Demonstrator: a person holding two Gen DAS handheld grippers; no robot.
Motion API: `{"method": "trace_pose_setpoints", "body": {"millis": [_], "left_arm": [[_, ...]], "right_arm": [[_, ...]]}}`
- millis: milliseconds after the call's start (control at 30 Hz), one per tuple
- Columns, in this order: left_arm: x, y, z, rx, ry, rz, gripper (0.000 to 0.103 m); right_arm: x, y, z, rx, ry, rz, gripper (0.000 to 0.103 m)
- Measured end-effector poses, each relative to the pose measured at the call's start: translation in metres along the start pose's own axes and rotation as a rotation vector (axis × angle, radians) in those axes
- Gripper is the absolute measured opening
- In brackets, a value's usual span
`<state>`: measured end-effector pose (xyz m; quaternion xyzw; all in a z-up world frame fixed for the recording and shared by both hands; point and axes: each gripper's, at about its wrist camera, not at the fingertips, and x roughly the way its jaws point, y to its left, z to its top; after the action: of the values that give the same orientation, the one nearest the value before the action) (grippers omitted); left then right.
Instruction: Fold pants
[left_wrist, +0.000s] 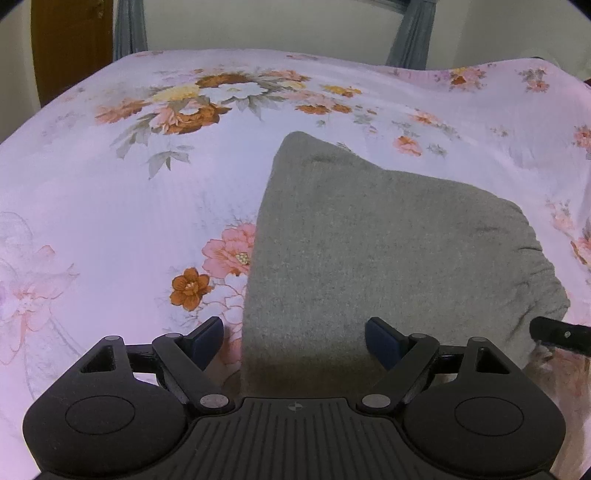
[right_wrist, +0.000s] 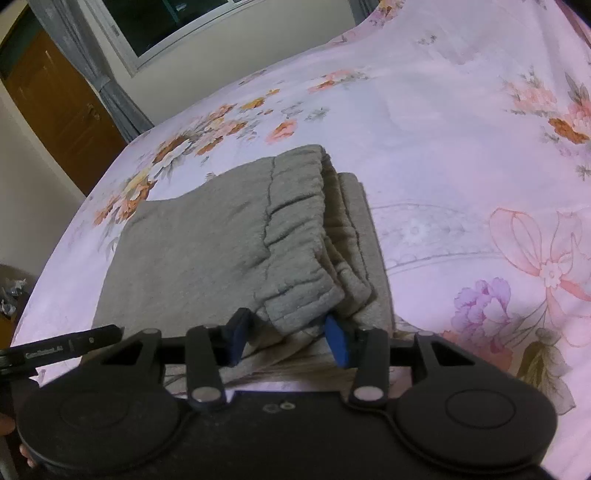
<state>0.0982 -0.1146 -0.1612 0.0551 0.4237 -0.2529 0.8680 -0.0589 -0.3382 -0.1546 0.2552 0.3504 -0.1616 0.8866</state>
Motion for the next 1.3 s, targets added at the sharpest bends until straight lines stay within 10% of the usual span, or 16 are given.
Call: {"method": "trace_pose_setpoints", "body": {"millis": [133,333,667,933,1067,1300], "left_arm": [[0.007,-0.001,0.006,0.017,0.022,-0.032,0.084],[0.025,0.002,0.014,0.013,0.089,-0.052,0.103],[0.046,0.018,0.019,-0.019,0.149,-0.158,0.103],[0.049,0.032,0.016,-0.043,0.137,-0.238,0.103],[0.053,0.035,0.023,-0.084,0.153,-0.321,0.102],[0.066,0.043,0.026,-0.131,0.170,-0.494,0.079]], "right_arm": [[-0.005,-0.007,0.008,0.006,-0.009,0.002,0.081],[0.011,-0.027,0.019,0.065,0.043,0.035,0.082],[0.046,-0.055,0.025,0.129,0.136,0.139,0.100],[0.053,-0.063,0.031,0.104,0.170,0.210,0.102],[0.053,-0.069,0.034,0.122,0.178,0.265,0.082],[0.060,-0.090,0.035,0.179,0.199,0.423,0.074]]}}
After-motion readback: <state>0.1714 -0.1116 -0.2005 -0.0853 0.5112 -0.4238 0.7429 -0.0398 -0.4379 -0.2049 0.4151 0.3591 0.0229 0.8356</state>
